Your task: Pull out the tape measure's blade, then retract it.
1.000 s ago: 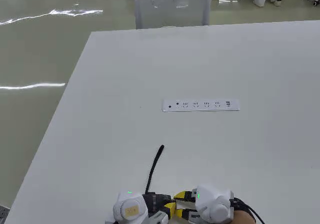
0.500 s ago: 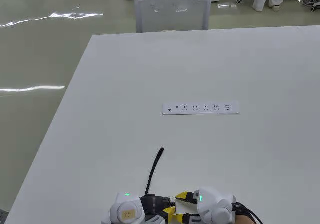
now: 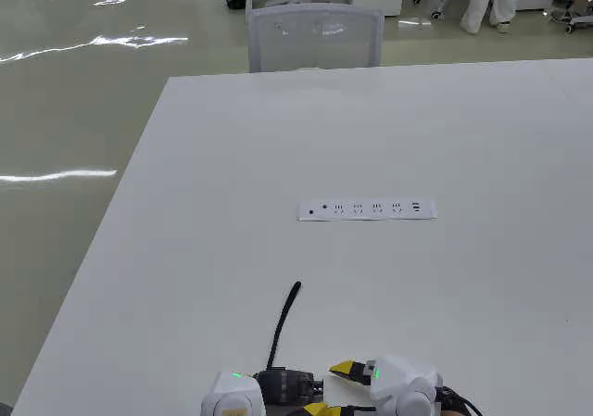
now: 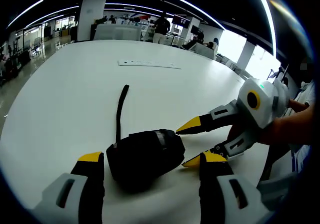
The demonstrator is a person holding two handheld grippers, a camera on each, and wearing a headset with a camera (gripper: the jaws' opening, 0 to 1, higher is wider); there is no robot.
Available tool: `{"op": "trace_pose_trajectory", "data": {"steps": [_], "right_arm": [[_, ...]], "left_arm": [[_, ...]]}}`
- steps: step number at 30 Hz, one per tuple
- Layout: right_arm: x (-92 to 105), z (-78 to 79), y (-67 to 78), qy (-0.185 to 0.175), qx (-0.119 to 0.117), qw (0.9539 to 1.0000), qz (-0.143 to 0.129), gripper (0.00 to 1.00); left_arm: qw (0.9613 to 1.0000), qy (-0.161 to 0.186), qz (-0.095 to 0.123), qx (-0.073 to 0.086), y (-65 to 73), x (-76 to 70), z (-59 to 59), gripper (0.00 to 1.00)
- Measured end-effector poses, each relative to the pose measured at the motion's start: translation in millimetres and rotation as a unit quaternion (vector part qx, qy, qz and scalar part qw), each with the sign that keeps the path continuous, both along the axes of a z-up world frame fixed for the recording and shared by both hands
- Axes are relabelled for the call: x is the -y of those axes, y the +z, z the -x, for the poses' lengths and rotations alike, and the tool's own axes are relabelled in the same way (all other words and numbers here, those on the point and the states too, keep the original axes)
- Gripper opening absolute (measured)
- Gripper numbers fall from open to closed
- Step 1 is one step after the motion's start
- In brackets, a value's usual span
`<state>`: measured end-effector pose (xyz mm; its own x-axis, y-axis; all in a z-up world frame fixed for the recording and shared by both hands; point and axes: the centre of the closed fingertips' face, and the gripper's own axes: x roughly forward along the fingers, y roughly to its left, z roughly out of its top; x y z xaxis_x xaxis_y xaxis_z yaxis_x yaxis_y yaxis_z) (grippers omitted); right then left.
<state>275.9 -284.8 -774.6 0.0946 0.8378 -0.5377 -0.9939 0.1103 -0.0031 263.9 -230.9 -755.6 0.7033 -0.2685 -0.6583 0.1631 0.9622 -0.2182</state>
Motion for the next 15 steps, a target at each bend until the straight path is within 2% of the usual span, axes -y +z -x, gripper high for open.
{"op": "trace_pose_trajectory", "data": {"steps": [6,12,15], "right_arm": [[6.3,3.7,1.3,-0.019,-0.011,0.9997,-0.006,0.36],[10.8,2.2,8.0,-0.039,-0.017,0.9989,-0.017,0.37],[12.5,3.2,10.6,-0.046,-0.019,0.9986,-0.018,0.38]], "left_arm": [[0.9999,-0.01,0.005,0.008,3.1,0.2,0.6,0.75],[0.9993,-0.028,-0.008,0.023,9.1,0.9,1.7,0.75],[0.9991,-0.032,-0.007,0.027,10.2,0.7,2.2,0.75]]}}
